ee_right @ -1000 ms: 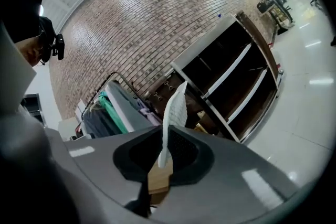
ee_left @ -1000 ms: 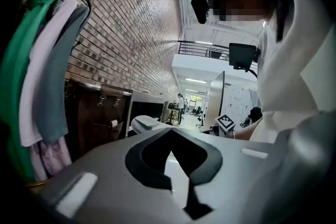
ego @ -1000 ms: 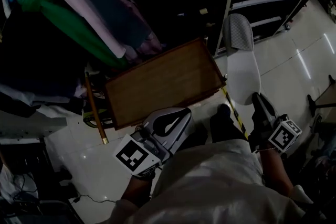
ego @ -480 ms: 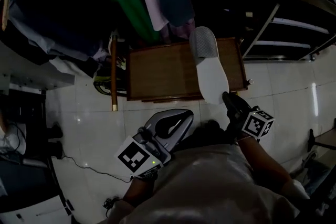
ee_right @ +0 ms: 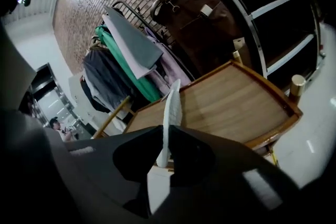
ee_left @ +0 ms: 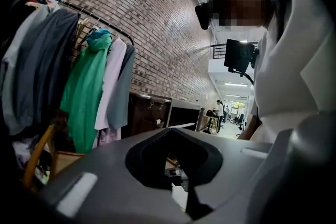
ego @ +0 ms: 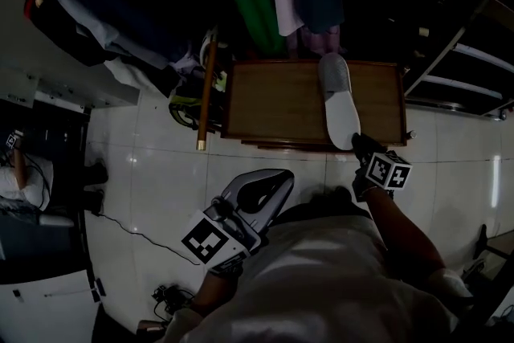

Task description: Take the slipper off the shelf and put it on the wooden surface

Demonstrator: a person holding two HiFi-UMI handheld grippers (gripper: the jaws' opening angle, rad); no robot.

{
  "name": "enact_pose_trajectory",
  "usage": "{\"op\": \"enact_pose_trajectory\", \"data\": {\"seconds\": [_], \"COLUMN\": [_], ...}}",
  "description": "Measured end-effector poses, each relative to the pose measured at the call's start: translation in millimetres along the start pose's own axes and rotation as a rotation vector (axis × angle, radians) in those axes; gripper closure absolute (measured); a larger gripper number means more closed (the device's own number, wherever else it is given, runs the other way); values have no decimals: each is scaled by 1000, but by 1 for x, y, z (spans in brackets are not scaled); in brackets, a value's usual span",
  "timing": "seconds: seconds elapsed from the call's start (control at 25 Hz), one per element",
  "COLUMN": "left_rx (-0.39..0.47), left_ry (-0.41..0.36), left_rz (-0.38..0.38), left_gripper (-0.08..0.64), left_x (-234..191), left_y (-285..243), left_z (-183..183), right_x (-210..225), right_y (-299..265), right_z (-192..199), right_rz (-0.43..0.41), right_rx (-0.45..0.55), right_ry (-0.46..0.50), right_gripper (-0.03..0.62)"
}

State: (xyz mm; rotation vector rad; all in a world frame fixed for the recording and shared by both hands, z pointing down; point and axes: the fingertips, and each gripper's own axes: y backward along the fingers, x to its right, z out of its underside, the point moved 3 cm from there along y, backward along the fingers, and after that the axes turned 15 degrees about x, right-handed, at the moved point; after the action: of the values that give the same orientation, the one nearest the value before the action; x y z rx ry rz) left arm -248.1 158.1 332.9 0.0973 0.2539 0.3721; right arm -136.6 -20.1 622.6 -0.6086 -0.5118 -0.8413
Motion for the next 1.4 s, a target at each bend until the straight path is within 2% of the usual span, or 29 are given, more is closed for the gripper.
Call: {"op": "enact_pose_trajectory", "data": {"seconds": [0.12,0.2,0.32,0.4,0.48,0.52,0.6,0.72,0.8,0.88,0.96,1.08,1.4], "left_rx": [2,-2,-14,-22,-27,-25,-17,-4,24,41,41,33,35], "left_ry": [-10,-8,-13,-10,8,19,35,48,53,52,58,77,88], "left_rz": [7,24,66,82,94,103,132,192,232,271,315,380,479], "left_gripper": [568,568,568,568,568,568,568,568,568,568,568,568,568], "left_x": [0,1,4,3,2,2,3,8,19,37,58,88,137], "left_y": [2,3,4,6,8,8,6,-4,-14,-24,-33,-46,-60], "left_z": [-3,-5,-3,1,3,2,-2,-11,-18,-23,-25,-26,-30], "right_x": [14,19,23,26,22,12,-26,-101,-143,-171,-189,-204,-226], "right_y": [3,2,8,23,49,65,101,149,175,195,212,231,256], "right_z": [12,12,4,-8,-24,-35,-67,-118,-135,-146,-155,-155,-125], "right_rz": [82,107,132,182,220,211,127,-77,-193,-271,-310,-309,-398], "right_rx": [-49,-64,-62,-28,49,101,212,357,402,427,448,409,323], "right_ry": [48,93,190,243,232,214,228,351,412,443,471,513,574], "right_gripper": [539,456,378,330,327,328,341,371,371,357,356,356,357]}}
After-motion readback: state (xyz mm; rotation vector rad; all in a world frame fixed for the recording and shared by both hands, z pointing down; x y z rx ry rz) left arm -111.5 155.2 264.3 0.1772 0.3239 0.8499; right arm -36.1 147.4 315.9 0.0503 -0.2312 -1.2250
